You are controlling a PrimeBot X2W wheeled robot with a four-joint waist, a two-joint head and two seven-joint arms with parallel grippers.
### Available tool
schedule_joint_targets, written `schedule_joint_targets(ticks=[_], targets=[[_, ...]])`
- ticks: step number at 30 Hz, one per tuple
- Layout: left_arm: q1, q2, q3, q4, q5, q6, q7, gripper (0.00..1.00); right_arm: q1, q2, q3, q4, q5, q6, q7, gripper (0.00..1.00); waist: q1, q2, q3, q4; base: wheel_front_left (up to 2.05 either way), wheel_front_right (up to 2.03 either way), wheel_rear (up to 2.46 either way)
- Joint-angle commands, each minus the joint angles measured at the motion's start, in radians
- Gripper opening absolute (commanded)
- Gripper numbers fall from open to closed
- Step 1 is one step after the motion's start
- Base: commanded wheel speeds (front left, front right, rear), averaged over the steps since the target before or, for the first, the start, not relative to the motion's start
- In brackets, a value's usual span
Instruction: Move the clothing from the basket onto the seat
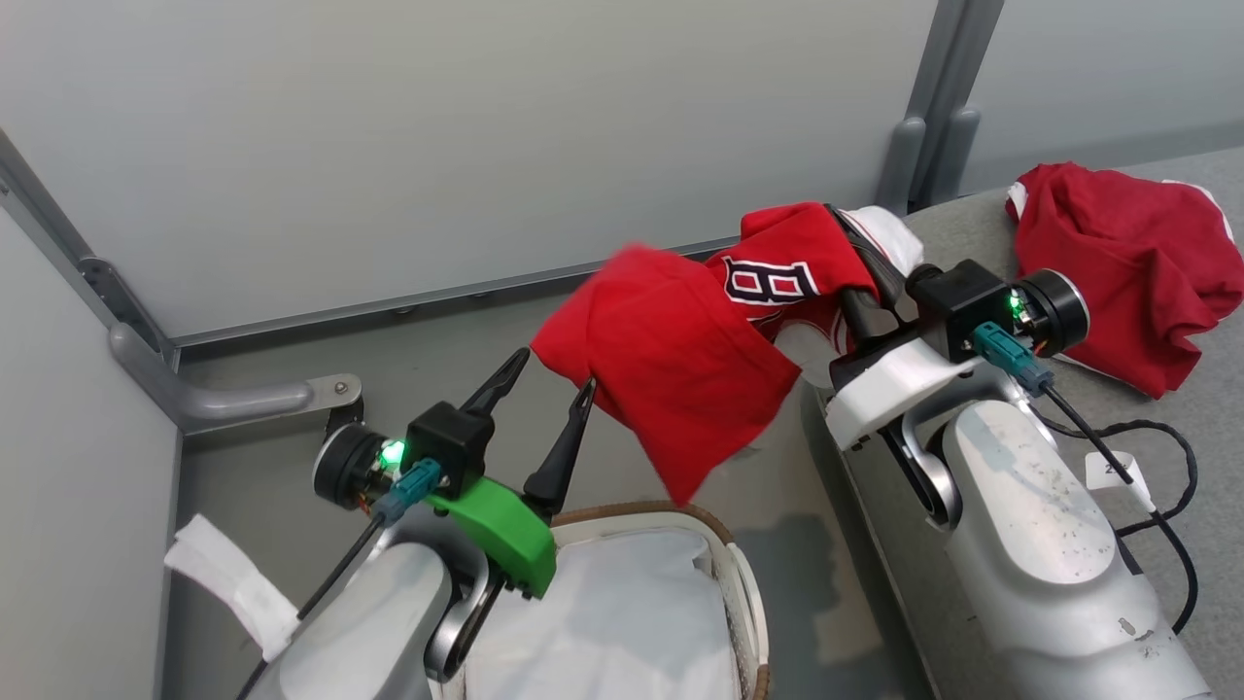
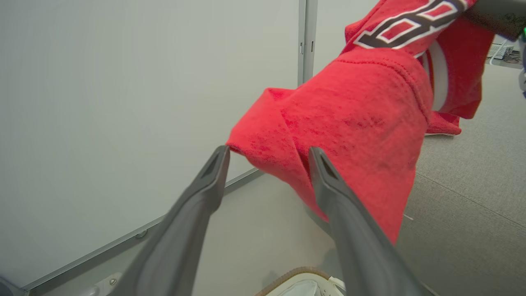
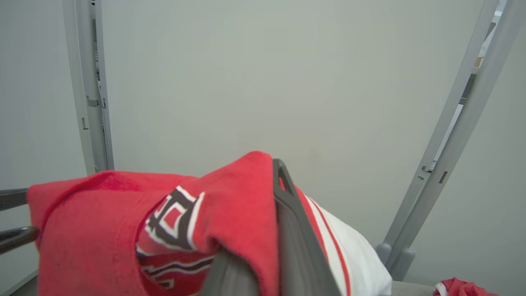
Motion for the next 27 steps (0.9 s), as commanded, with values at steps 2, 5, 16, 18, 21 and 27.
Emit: schedule_joint_targets(ticks=[2, 5, 16, 18, 21, 27], targets=[[0.065, -0.008, 0.046, -0.016, 0.015, -0.008, -0.003, 1.00, 0.014, -0.004, -0.010, -0.020, -0.007, -0.001, 0.000, 0.00, 0.0000, 0.0000, 0.003, -0.004, 0.00, 0.00, 0.00], [0.129, -0.014, 0.094, -0.023, 0.036, -0.017, -0.002, 1.00, 0.022, -0.003, -0.022, -0.034, -0.013, -0.001, 0.000, 0.00, 0.0000, 0.0000, 0.007, -0.006, 0.00, 0.00, 0.00], [0.264, -0.070, 0.242, -0.049, 0.112, -0.056, -0.002, 1.00, 0.045, -0.003, -0.047, -0.053, -0.024, -0.001, 0.000, 0.00, 0.0000, 0.0000, 0.013, -0.020, 0.00, 0.00, 0.00], [0.281, -0.081, 0.259, -0.050, 0.130, -0.063, -0.002, 1.00, 0.045, -0.004, -0.053, -0.052, -0.028, -0.001, 0.000, 0.00, 0.0000, 0.0000, 0.014, -0.025, 0.00, 0.00, 0.00], [0.295, -0.098, 0.279, -0.053, 0.143, -0.071, -0.002, 1.00, 0.040, -0.003, -0.059, -0.060, -0.032, -0.001, 0.000, 0.00, 0.0000, 0.0000, 0.021, -0.041, 0.00, 0.00, 0.00], [0.307, -0.124, 0.313, -0.069, 0.172, -0.085, -0.002, 1.00, 0.023, -0.006, -0.064, -0.069, -0.040, -0.001, 0.000, 0.00, 0.0000, 0.0000, 0.045, -0.113, 0.00, 0.00, 0.00]])
